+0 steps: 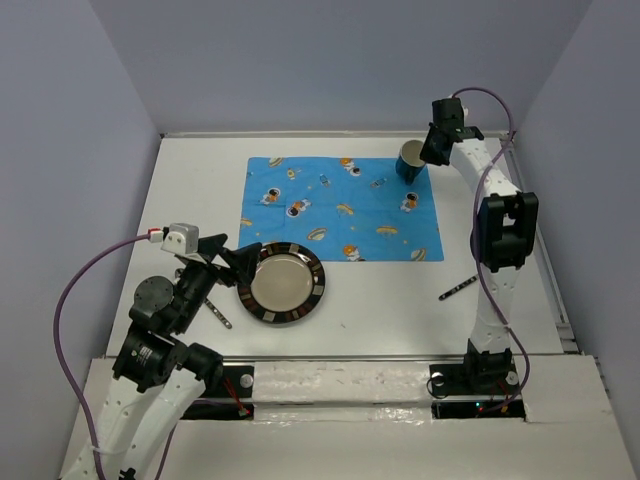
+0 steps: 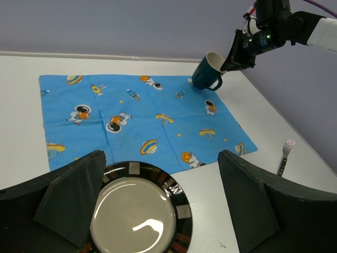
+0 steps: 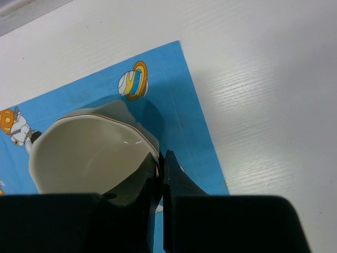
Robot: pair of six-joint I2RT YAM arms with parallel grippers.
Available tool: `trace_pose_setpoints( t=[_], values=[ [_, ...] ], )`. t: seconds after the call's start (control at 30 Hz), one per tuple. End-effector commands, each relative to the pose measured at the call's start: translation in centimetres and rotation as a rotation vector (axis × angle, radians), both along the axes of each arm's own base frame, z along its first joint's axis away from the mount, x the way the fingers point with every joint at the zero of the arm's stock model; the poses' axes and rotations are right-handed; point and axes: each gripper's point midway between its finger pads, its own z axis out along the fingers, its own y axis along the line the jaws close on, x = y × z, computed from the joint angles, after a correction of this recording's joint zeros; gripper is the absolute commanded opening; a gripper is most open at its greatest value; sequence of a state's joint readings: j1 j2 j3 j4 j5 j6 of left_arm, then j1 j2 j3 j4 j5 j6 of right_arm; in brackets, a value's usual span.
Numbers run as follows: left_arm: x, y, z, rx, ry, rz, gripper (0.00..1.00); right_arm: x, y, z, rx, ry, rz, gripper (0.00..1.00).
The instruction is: Set the dinner table for one person
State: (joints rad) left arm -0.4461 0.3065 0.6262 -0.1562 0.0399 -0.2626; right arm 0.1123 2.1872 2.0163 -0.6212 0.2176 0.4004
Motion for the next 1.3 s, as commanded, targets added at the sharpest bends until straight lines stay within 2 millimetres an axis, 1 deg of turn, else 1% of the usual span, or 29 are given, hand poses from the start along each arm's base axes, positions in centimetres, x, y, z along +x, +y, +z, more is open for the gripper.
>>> trace_pose_setpoints(
  t=[0.0, 0.13, 0.37, 0.5, 0.83, 0.97, 1.0, 1.03, 1.07, 1.1, 1.2, 1.23, 1.27],
  values=[
    [0.0, 0.2, 1.8, -0.013, -0.047, 0.01, 0.99, 2.7, -0.8, 4.7, 0.04, -0.152, -0.025, 0.0],
    [0.0, 0.2, 1.7, -0.012, -0.044, 0.011, 0.99, 3.0, -0.7, 4.5, 0.043, -0.153, -0.021, 0.0],
    [0.1, 0.3, 1.7, -0.011, -0.043, 0.017, 0.99, 3.5, -0.5, 3.6, 0.046, -0.141, -0.019, 0.0],
    [0.1, 0.3, 1.6, -0.013, -0.04, 0.015, 0.99, 3.5, -0.6, 3.0, 0.037, -0.124, -0.021, 0.0],
    [0.2, 0.4, 1.5, -0.014, -0.035, 0.021, 0.99, 3.7, -0.6, 3.0, 0.041, -0.119, -0.021, 0.0],
    [0.2, 0.4, 1.5, -0.014, -0.036, 0.023, 0.99, 3.7, -0.6, 2.6, 0.036, -0.107, -0.02, 0.0],
    [0.2, 0.4, 1.5, -0.014, -0.036, 0.021, 0.99, 3.7, -0.7, 2.6, 0.035, -0.106, -0.023, 0.0],
    [0.2, 0.4, 1.5, -0.014, -0.036, 0.021, 0.99, 3.7, -1.2, 2.5, 0.035, -0.104, -0.032, 0.0],
    [0.3, 0.4, 1.5, -0.014, -0.035, 0.023, 0.99, 3.7, -1.2, 2.5, 0.036, -0.105, -0.033, 0.01],
    [0.3, 0.5, 1.5, -0.014, -0.036, 0.027, 0.99, 3.8, -1.1, 2.4, 0.04, -0.101, -0.031, 0.08],
    [0.2, 0.5, 1.6, -0.017, -0.038, 0.029, 0.99, 3.8, -1.0, 2.5, 0.044, -0.103, -0.029, 0.24],
    [0.3, 0.5, 1.6, -0.017, -0.038, 0.029, 0.99, 3.8, -0.9, 2.6, 0.049, -0.107, -0.026, 0.32],
    [0.3, 0.6, 1.6, -0.016, -0.037, 0.03, 0.99, 3.8, -0.9, 2.8, 0.05, -0.11, -0.023, 0.34]
  ],
)
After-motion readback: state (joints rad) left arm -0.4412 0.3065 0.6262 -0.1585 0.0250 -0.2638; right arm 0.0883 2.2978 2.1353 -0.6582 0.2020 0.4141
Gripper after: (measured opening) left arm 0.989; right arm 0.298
